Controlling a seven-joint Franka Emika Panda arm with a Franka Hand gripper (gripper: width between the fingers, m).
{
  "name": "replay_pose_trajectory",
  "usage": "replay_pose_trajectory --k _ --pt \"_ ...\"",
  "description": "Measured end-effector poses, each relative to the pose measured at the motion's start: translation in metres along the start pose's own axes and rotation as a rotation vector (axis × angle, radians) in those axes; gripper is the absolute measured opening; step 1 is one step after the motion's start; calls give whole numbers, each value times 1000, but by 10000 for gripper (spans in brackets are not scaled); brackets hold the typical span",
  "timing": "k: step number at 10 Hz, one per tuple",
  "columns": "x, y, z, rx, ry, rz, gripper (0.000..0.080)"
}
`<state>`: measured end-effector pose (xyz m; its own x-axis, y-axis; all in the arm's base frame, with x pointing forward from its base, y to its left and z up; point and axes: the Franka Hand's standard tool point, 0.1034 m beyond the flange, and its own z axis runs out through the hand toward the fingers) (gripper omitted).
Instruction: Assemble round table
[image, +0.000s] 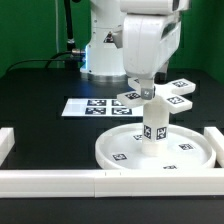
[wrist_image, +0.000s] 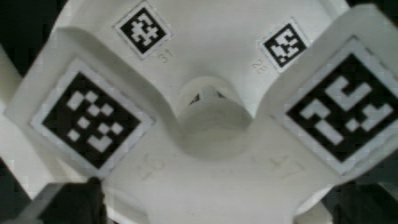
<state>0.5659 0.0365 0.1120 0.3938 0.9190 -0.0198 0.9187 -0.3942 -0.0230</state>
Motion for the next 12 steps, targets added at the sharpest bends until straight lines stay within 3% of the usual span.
replay_pose_trajectory --k 12 --pt "-1 2 -1 8 -10 -84 649"
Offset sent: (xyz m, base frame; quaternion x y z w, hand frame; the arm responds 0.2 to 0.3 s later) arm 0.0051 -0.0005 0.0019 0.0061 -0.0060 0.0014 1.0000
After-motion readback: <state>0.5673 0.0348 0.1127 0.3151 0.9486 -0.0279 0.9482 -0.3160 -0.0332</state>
